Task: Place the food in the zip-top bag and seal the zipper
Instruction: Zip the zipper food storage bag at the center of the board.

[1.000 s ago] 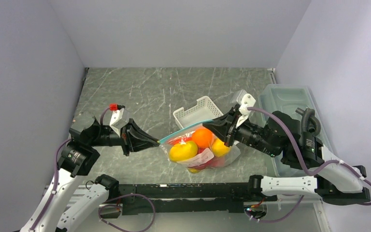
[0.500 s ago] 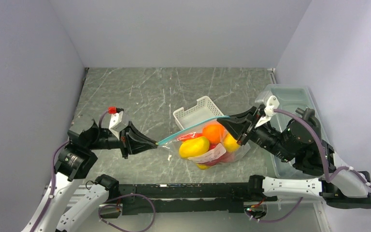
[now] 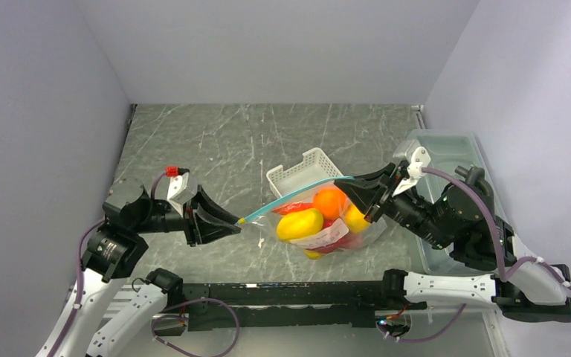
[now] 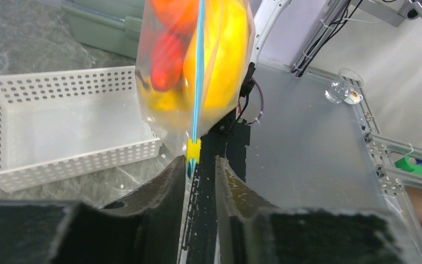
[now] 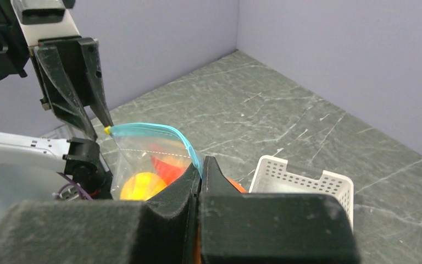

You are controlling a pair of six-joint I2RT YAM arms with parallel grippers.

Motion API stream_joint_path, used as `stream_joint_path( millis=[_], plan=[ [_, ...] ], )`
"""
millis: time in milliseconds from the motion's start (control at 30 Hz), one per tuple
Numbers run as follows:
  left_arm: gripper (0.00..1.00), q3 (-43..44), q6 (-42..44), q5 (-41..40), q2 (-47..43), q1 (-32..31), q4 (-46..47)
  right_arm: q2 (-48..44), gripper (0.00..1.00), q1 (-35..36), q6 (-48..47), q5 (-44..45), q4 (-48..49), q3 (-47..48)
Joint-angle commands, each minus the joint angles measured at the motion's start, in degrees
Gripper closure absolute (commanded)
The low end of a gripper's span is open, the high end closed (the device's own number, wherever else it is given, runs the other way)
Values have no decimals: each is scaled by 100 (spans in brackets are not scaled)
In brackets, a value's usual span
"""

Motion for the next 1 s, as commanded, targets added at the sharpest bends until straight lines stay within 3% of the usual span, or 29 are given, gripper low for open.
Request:
stream_joint_path(
  millis=[0, 367, 467, 500, 967],
  plan=[
    [64, 176, -1, -184, 17, 12, -249, -29, 100, -50, -128, 83, 628, 369],
    [42, 377, -31, -599, 22, 12, -288, 371, 100, -50, -155, -360, 197, 639],
    [7, 407, -100, -683, 24, 11, -233, 480, 100, -54, -168, -497, 81, 694],
    [1, 411, -118, -676, 24, 10, -186, 519, 100, -51, -172, -528, 46, 710],
    [0, 1020, 155, -859, 370, 12, -646, 1136, 100, -50, -233, -1041, -259, 784]
  ],
)
